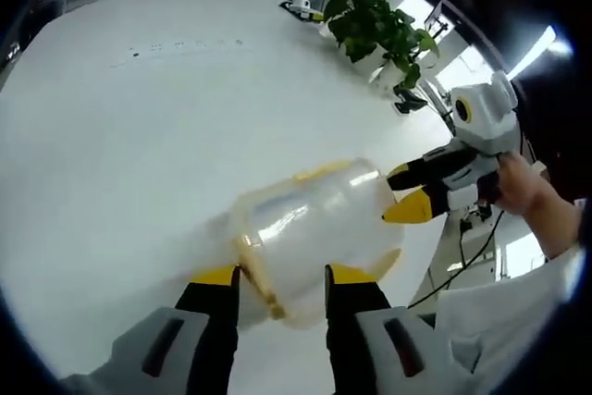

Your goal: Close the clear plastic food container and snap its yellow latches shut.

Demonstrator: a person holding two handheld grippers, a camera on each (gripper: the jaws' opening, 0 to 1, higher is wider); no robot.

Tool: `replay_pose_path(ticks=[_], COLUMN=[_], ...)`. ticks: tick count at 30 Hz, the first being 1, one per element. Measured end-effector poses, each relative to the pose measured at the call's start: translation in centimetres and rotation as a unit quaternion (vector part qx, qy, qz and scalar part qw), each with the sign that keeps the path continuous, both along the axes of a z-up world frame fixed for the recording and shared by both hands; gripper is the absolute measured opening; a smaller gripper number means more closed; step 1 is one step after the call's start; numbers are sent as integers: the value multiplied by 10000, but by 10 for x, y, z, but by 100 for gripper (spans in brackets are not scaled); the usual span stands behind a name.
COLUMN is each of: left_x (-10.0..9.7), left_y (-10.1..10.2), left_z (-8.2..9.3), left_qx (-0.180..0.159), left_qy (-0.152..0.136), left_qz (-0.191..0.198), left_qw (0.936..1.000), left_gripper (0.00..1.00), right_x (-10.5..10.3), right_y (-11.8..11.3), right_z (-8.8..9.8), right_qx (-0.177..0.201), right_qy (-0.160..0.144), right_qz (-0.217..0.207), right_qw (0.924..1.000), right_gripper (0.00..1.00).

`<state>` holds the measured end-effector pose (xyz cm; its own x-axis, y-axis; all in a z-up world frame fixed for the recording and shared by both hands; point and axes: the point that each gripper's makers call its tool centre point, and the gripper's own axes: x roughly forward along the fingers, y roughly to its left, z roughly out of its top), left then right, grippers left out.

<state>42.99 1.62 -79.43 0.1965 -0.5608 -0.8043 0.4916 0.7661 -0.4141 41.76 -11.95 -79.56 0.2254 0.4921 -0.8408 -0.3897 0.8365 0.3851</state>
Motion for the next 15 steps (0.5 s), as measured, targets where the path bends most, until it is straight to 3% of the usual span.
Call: replay_pose_path(ticks=[3,6,10,15], left_x=[4,3,6,6], left_y=[3,3,10,12], left_z=[3,6,10,12], left_qx=[2,49,117,124], left_qy=[-103,-208,-333,-419], left_qz=[57,-100,-174,-369], left_qw=[9999,9997,9992,9984], left_gripper=[39,38,38,37], right_x=[0,1,4,0], right_y=[0,-1,-1,-3], right_z=[3,4,8,7], right_qx=[15,-145,-101,-318], right_qy=[-44,-200,-233,-382], right_qz=[61,439,442,1025], right_qw=[10000,9987,9987,9935], right_gripper=[35,35,35,35])
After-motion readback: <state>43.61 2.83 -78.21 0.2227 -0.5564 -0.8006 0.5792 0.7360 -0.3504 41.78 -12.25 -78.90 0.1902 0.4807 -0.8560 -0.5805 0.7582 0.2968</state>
